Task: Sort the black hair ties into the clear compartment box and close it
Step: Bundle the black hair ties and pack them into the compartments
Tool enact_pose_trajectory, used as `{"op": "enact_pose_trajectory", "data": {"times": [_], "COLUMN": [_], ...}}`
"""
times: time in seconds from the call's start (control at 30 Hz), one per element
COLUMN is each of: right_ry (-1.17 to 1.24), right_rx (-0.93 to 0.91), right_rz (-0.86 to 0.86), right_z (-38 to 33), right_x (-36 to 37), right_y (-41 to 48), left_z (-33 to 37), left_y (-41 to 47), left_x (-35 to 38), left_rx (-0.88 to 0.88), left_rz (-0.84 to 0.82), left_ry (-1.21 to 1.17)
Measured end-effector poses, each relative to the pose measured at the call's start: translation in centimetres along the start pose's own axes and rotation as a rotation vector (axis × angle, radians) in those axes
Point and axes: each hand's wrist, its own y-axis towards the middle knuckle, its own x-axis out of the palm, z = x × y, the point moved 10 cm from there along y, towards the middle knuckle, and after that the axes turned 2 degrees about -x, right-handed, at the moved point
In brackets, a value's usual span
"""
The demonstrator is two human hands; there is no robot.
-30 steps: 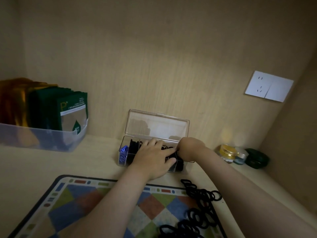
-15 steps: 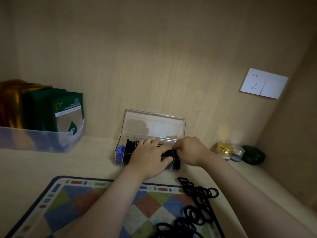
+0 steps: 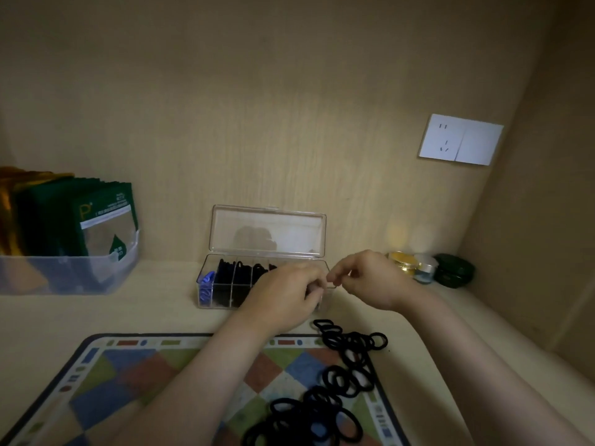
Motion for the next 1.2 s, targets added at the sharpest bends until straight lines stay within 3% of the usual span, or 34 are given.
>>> {"op": "enact_pose_trajectory", "data": {"times": [0.2, 0.33, 0.63, 0.83, 0.9, 1.03, 1.2], "right_ry": [-0.049, -0.058, -0.005, 0.221, 0.254, 0.278, 0.115], "right_rx": [0.113, 0.184, 0.122, 0.108, 0.092, 0.059, 0.103], "right_rz": [-0.205, -0.216, -0.112, 0.096, 0.049, -0.212, -0.246], "right_z": [4.5, 6.5, 6.6, 6.5, 6.3, 5.0, 5.2], "right_x": [2.8, 3.2, 3.0, 0.7, 1.0, 3.7, 4.3], "right_y": [-3.8, -4.7, -3.5, -3.3, -3.3, -3.9, -4.1], "left_z": [1.6, 1.2, -0.5, -1.8, -1.6, -1.1, -0.3], "left_y": [-1.1, -1.5, -1.4, -1.2, -0.9, -1.1, -1.5], "left_x": [4.6, 5.3, 5.6, 4.3, 4.2, 5.2, 6.1], "left_rx": [-0.013, -0.029, -0.103, -0.281, -0.307, -0.321, -0.194], "left_rz": [-0.31, -0.392, -0.355, -0.23, -0.203, -0.248, -0.35], "left_ry": [-0.028, 0.02, 0.053, -0.208, -0.26, -0.324, -0.122]}}
